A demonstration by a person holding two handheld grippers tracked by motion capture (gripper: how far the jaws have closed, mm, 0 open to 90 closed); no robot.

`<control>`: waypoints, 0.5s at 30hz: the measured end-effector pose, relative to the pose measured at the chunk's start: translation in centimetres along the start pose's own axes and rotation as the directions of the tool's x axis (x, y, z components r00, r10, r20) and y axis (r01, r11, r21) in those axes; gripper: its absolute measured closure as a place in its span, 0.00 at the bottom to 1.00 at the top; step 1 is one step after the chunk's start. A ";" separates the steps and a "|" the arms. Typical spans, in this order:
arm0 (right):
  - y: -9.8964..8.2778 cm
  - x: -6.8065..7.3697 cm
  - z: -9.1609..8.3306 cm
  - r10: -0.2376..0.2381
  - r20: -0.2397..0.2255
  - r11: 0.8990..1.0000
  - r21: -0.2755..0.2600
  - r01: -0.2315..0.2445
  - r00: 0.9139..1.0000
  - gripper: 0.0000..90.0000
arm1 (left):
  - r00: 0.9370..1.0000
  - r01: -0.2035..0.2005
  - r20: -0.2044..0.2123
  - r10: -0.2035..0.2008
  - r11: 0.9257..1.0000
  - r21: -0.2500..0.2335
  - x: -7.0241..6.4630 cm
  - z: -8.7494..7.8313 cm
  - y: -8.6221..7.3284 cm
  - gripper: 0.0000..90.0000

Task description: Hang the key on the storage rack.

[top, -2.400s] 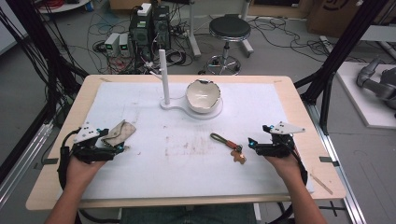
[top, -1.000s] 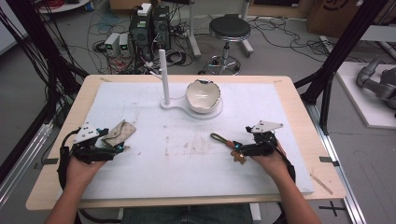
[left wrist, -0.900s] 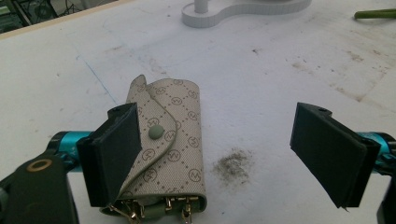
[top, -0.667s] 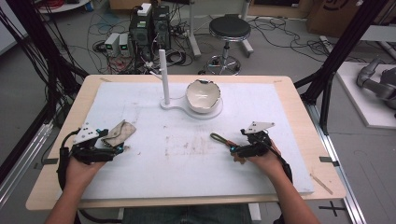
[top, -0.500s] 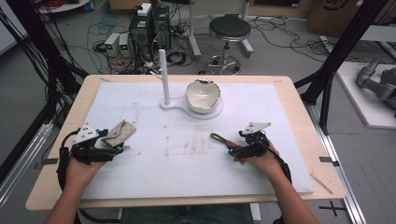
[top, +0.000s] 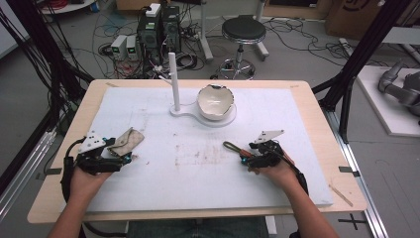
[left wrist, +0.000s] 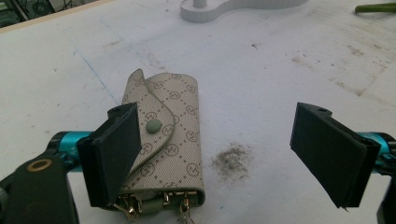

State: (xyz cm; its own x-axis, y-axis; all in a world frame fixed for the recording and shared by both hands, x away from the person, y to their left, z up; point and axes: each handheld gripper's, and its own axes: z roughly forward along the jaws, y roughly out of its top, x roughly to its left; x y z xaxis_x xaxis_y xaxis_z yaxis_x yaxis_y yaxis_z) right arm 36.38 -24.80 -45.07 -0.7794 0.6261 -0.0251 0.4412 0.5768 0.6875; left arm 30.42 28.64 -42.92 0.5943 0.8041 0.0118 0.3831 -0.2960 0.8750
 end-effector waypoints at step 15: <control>0.0 -0.1 -0.3 -0.004 -0.026 1.000 0.001 0.004 1.000 0.70 | 1.000 0.000 -0.003 0.000 1.000 0.001 -0.1 -0.1 -0.1 0.18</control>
State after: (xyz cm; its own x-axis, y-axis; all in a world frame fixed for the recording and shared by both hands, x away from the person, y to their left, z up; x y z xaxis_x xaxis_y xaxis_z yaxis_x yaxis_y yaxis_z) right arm 36.30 -25.07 -44.84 -0.7923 0.6100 -0.0091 0.4383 0.5795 0.6870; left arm 30.30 28.62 -42.94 0.5921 0.8057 0.0136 0.3838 -0.2968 0.8744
